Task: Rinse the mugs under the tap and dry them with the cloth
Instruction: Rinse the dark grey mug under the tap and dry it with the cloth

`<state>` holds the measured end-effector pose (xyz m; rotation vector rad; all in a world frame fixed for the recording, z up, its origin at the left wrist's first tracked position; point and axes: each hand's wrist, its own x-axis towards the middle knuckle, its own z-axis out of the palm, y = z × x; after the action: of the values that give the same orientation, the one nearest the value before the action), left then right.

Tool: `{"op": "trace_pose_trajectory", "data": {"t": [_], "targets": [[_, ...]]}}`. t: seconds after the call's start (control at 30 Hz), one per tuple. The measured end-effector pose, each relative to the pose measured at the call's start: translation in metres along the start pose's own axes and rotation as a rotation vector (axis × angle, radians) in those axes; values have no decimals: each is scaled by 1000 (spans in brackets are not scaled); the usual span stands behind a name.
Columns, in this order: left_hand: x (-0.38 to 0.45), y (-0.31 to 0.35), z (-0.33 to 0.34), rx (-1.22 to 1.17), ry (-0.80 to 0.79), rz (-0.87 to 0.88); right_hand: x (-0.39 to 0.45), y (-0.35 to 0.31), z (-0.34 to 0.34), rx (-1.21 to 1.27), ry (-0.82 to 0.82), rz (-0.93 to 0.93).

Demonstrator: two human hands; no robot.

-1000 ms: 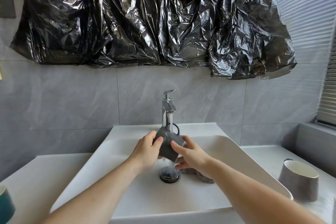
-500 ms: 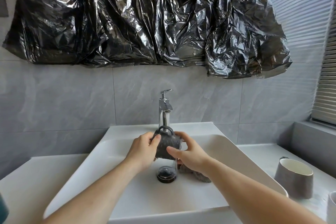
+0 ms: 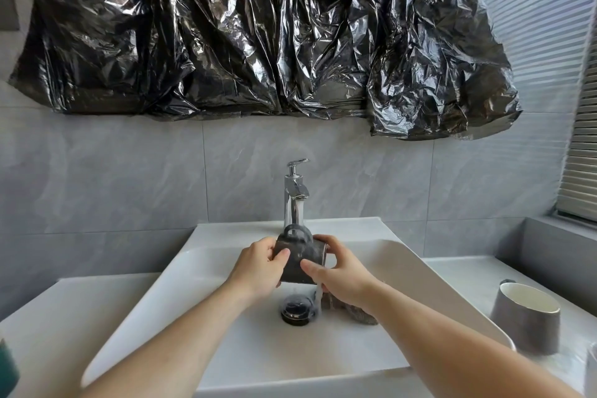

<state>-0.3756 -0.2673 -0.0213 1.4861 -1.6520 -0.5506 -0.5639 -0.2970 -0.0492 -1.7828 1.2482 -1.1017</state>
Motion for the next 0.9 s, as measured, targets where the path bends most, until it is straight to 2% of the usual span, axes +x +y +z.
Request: {"op": "trace_pose_trajectory", "data": {"t": [0.17, 0.43, 0.63, 0.9], "targets": [[3, -2, 0, -175, -34, -86, 3, 1, -2, 48, 41, -24], [12, -10, 5, -317, -52, -178, 4, 0, -2, 14, 57, -56], [16, -17, 8, -199, -34, -167, 8, -11, 4, -13, 75, -91], [19, -23, 4, -60, -12, -266, 24, -33, 20, -249, 108, -161]]}}
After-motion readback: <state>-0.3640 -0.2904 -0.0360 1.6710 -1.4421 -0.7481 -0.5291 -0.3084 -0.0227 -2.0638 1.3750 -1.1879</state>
